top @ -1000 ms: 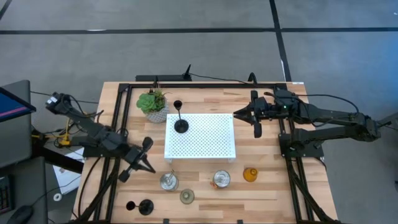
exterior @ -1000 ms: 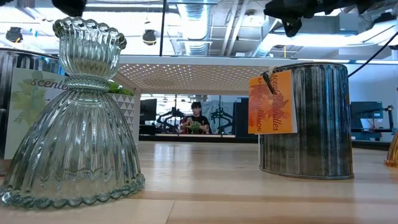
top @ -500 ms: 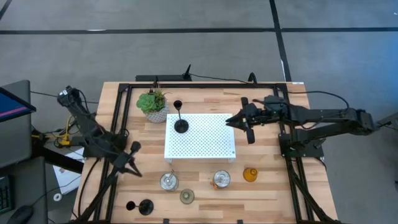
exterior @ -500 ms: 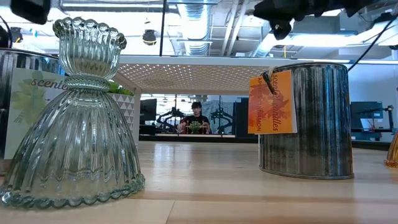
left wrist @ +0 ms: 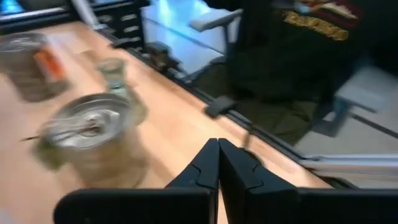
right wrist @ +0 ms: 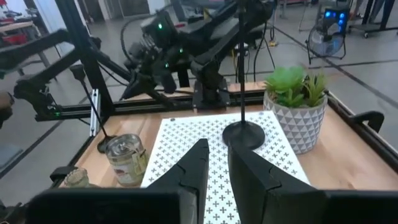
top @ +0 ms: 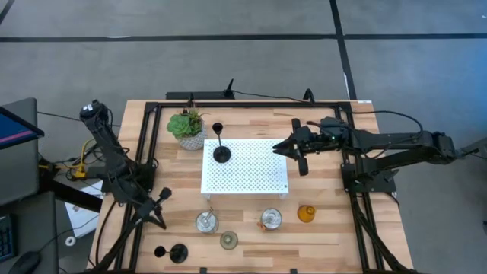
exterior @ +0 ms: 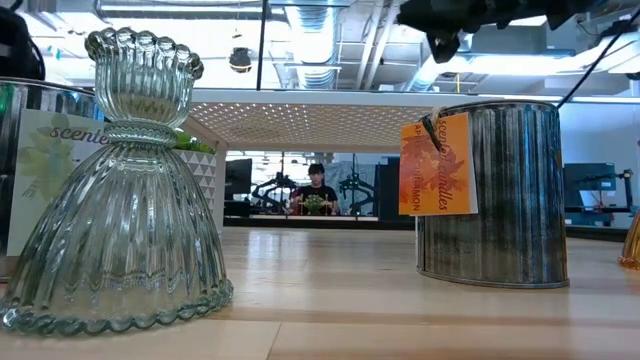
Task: Pick & Place candle stick holders
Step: Align the black candle holder with the black candle holder on the shelf
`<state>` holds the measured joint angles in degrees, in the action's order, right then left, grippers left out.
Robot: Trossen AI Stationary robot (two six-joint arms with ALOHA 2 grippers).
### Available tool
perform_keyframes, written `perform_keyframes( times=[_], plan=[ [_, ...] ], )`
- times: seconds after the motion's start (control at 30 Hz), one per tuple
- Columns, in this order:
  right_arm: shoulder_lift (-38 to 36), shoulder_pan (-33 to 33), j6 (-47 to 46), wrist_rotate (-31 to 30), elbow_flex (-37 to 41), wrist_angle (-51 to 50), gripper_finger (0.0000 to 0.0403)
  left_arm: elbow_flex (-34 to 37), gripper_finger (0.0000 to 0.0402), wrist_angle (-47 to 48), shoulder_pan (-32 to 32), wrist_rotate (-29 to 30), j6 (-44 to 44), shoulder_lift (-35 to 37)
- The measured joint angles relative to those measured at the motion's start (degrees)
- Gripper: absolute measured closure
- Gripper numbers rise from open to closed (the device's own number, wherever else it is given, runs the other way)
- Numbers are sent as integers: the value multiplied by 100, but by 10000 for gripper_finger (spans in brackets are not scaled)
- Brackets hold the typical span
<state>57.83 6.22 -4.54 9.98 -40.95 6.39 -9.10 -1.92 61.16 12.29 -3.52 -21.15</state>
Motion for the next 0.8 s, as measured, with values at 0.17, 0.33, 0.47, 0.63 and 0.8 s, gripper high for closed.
perform_keyframes(
  times=[0.17, 0.33, 0.47, 0.63, 0.8],
  plan=[
    [-123, 0, -2, 0, 0, 5, 349, 463, 398, -914, 193, -61, 358, -74],
    [-132, 2, -2, 0, 0, 4, 349, 710, 397, -1729, 181, -58, 722, -402],
    [-132, 2, -4, 0, 0, 2, 349, 714, 379, -2040, 180, -47, 755, -708],
    [-132, 2, -63, 0, 0, 9, 349, 714, 342, -2480, 179, -21, 738, -1245],
    [-132, 4, -304, 0, 0, 7, 349, 714, 299, -3206, 177, -19, 716, -1908]
  ],
)
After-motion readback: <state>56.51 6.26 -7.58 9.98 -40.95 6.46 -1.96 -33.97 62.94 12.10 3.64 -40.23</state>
